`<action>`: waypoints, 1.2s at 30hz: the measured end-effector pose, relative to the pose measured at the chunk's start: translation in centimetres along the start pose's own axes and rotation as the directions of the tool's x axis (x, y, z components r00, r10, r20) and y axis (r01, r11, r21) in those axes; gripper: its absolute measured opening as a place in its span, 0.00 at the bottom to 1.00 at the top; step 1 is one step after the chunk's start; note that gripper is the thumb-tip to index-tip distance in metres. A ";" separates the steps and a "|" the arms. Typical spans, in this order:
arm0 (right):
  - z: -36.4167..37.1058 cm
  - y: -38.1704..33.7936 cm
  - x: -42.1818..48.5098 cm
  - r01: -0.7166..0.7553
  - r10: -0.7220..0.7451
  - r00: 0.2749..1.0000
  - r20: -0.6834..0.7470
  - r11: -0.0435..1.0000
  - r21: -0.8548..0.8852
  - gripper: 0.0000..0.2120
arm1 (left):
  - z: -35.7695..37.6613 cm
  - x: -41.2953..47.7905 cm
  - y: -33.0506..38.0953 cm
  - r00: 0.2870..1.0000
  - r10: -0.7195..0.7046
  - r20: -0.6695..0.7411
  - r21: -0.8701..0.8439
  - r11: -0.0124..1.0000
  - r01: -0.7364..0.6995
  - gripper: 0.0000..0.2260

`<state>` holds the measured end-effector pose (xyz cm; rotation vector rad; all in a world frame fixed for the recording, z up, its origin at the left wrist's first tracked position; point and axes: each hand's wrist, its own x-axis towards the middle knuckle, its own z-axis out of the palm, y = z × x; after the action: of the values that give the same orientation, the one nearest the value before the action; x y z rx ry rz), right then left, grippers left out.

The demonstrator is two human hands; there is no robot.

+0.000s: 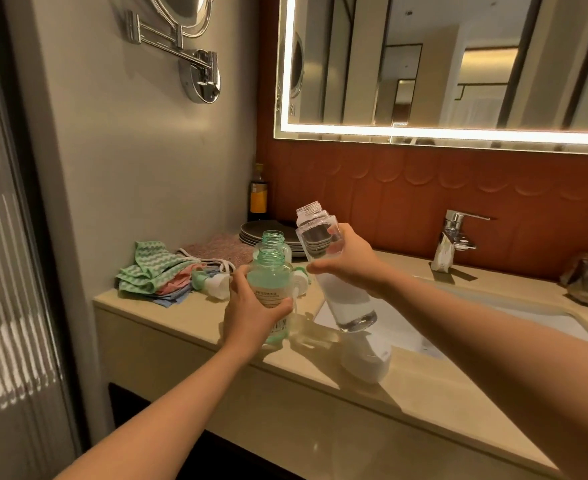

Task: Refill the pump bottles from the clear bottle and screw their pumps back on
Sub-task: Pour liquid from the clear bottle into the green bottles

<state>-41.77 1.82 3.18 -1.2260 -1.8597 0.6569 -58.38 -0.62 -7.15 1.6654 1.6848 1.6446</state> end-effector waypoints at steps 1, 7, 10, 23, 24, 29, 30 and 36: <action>-0.3 0.0 0.1 0.012 -0.012 1.000 -0.002 0.999 -0.030 0.30 | 0.4 0.2 0.1 1.000 -0.002 0.004 -0.005 1.000 0.002 0.36; -1.3 -0.4 0.7 0.076 -0.074 0.997 0.016 0.963 -0.260 0.35 | 1.7 1.0 -0.4 1.000 0.017 0.004 0.016 1.000 -0.017 0.36; -1.2 -0.2 0.8 0.088 -0.084 0.996 0.029 0.933 -0.348 0.37 | 1.8 1.2 -0.9 1.000 0.022 0.009 0.006 1.000 -0.022 0.37; -1.3 0.0 0.8 0.144 -0.115 0.989 0.087 0.743 -0.653 0.42 | 2.0 1.3 -1.3 0.999 0.038 0.004 -0.016 0.999 -0.038 0.38; -1.4 -0.2 0.8 0.151 -0.121 0.988 0.091 0.722 -0.675 0.43 | 2.0 1.3 -1.4 0.999 0.037 0.006 -0.016 0.999 -0.037 0.38; -1.5 -0.8 0.9 0.182 -0.140 0.983 0.120 0.628 -0.757 0.42 | 2.1 1.3 -1.4 0.999 0.042 0.005 -0.008 0.999 -0.042 0.37; -1.6 -0.9 0.9 0.184 -0.141 0.982 0.123 0.621 -0.762 0.41 | 2.1 1.3 -1.5 0.999 0.044 0.003 -0.002 0.999 -0.044 0.37; -1.8 -1.5 0.9 0.220 -0.189 0.972 0.138 0.538 -0.813 0.40 | 2.1 1.3 -1.5 0.999 0.053 -0.005 0.010 0.999 -0.053 0.37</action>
<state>-41.28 2.05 5.63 -1.5018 -2.3908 -0.4422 -57.89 1.98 -8.44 1.7255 1.6676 1.6688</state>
